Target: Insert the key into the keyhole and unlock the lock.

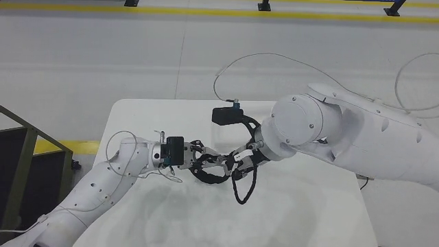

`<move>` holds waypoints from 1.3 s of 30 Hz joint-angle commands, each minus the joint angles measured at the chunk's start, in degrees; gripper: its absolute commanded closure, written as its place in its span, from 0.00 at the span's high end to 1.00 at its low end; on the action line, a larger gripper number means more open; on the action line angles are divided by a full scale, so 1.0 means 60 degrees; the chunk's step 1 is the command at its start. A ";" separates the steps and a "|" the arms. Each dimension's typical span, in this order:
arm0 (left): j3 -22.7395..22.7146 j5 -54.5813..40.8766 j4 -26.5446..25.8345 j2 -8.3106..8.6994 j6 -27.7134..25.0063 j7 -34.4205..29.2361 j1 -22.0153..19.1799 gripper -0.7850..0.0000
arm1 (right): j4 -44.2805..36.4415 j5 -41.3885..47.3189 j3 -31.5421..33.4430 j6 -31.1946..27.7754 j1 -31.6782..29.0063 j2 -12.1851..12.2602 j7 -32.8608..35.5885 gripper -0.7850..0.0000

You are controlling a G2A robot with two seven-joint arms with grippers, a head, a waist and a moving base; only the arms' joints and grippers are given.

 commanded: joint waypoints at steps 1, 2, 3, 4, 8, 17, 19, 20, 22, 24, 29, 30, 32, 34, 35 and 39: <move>-0.0002 0.0047 0.0017 -0.0027 -0.0049 -0.0010 -0.0022 0.00 | 0.0017 -0.0288 0.0000 -0.0113 -0.0025 0.0011 0.0115 0.00; -0.0007 0.0077 0.0028 -0.0039 -0.0058 -0.0024 -0.0034 0.00 | 0.0004 -0.0404 0.0000 -0.0167 -0.0009 0.0015 0.0170 0.00; -0.0015 0.0090 0.0043 -0.0051 -0.0068 -0.0038 -0.0038 0.00 | 0.0006 -0.0543 0.0000 -0.0210 0.0013 0.0021 0.0213 0.00; -0.0024 0.0098 0.0057 -0.0062 -0.0078 -0.0047 -0.0040 0.00 | 0.0011 -0.0658 0.0000 -0.0241 0.0025 0.0029 0.0244 0.00; -0.0063 0.0126 0.0099 -0.0101 -0.0144 -0.0071 -0.0041 0.00 | 0.0028 -0.0909 0.0000 -0.0409 0.0086 0.0071 0.0413 0.00; -0.0187 0.0296 0.0144 -0.0143 -0.0160 -0.0113 -0.0026 0.00 | 0.0157 -0.1185 0.0000 -0.0892 0.0092 0.0059 0.0897 0.00; -0.0218 0.0330 0.0137 -0.0148 -0.0164 -0.0148 -0.0015 0.00 | 0.0216 -0.1183 0.0000 -0.0938 0.0079 0.0018 0.0943 0.00; -0.0235 0.0342 0.0129 -0.0150 -0.0168 -0.0156 -0.0010 0.00 | 0.0244 -0.1188 0.0000 -0.0963 0.0070 -0.0005 0.0968 0.00; -0.0261 0.0399 0.0119 -0.0151 -0.0184 -0.0188 -0.0004 0.00 | 0.0301 -0.1221 0.0000 -0.1030 0.0050 -0.0053 0.1035 0.00; -0.0285 0.0458 0.0103 -0.0150 -0.0230 -0.0204 -0.0005 0.00 | 0.0358 -0.1291 0.0000 -0.1107 0.0033 -0.0101 0.1112 0.00; -0.0347 0.0584 0.0042 -0.0149 -0.0324 -0.0254 -0.0006 0.00 | 0.0504 -0.1499 0.0000 -0.1329 -0.0035 -0.0217 0.1334 0.00; -0.0353 0.0615 0.0025 -0.0150 -0.0352 -0.0277 -0.0006 0.00 | 0.0538 -0.1558 0.0000 -0.1383 -0.0050 -0.0240 0.1389 0.00; -0.0372 0.0644 0.0009 -0.0151 -0.0412 -0.0307 -0.0006 0.00 | 0.0618 -0.1662 0.0000 -0.1520 -0.0085 -0.0292 0.1525 0.00; -0.0392 0.0648 0.0004 -0.0155 -0.0462 -0.0315 0.0003 0.00 | 0.0725 -0.1745 0.0000 -0.1617 -0.0119 -0.0348 0.1623 0.00; -0.0397 0.0667 0.0005 -0.0157 -0.0485 -0.0332 0.0004 0.00 | 0.0777 -0.1778 0.0000 -0.1646 -0.0132 -0.0377 0.1652 0.00; -0.0424 0.0697 -0.0001 -0.0168 -0.0562 -0.0334 0.0015 0.00 | 0.0929 -0.1823 0.0000 -0.1674 -0.0164 -0.0478 0.1680 0.00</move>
